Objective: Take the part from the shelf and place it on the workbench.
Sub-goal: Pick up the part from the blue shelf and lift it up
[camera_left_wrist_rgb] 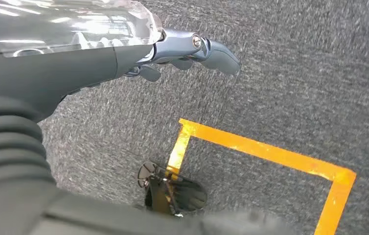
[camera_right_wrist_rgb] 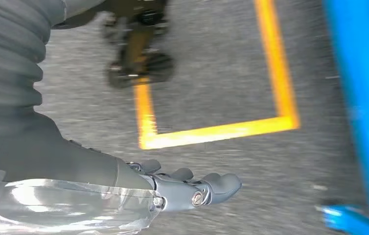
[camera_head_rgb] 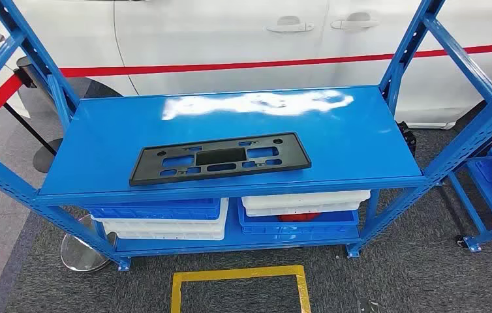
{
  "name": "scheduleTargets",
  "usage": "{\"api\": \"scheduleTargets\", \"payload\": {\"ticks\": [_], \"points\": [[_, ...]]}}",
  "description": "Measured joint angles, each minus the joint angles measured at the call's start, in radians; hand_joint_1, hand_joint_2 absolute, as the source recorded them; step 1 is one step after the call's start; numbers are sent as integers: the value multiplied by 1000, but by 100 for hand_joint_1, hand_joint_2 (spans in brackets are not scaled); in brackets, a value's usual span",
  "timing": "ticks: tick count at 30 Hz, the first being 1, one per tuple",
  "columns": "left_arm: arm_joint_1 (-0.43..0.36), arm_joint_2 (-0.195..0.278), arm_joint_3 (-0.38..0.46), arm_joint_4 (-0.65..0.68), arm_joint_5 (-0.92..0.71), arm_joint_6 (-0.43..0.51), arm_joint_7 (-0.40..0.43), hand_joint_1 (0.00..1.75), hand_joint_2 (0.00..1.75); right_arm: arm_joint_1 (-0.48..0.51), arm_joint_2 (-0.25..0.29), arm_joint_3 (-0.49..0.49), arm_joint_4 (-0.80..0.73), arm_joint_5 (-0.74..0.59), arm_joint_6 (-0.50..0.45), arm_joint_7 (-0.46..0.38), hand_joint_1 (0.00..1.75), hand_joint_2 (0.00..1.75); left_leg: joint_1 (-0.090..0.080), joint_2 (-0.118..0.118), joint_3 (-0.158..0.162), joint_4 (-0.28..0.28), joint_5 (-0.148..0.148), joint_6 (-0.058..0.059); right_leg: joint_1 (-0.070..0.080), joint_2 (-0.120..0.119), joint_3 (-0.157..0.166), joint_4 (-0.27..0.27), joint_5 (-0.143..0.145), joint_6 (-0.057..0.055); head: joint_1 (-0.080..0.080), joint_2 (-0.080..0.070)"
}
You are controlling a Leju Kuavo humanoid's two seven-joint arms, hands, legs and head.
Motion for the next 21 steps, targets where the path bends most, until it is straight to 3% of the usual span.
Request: {"api": "scheduleTargets", "payload": {"ticks": [13, 21], "points": [[-11, -14, 127, 21, -82, 9, -59, 0, 0, 33, 11, -10, -397, 78, -50, -110, 0, 175, 0, 0, 0, 1, 0, 0, 0, 0, 0, 0, 1, 1, 0, 0], [-16, -20, 188, 31, -135, 10, -81, 0, 0, 40, -14, 68, -668, 164, -114, -168, 0, 175, 0, 0, 0, 1, 1, 1, 0, 0, 0, 0, 1, 1, 0, 0]]}}
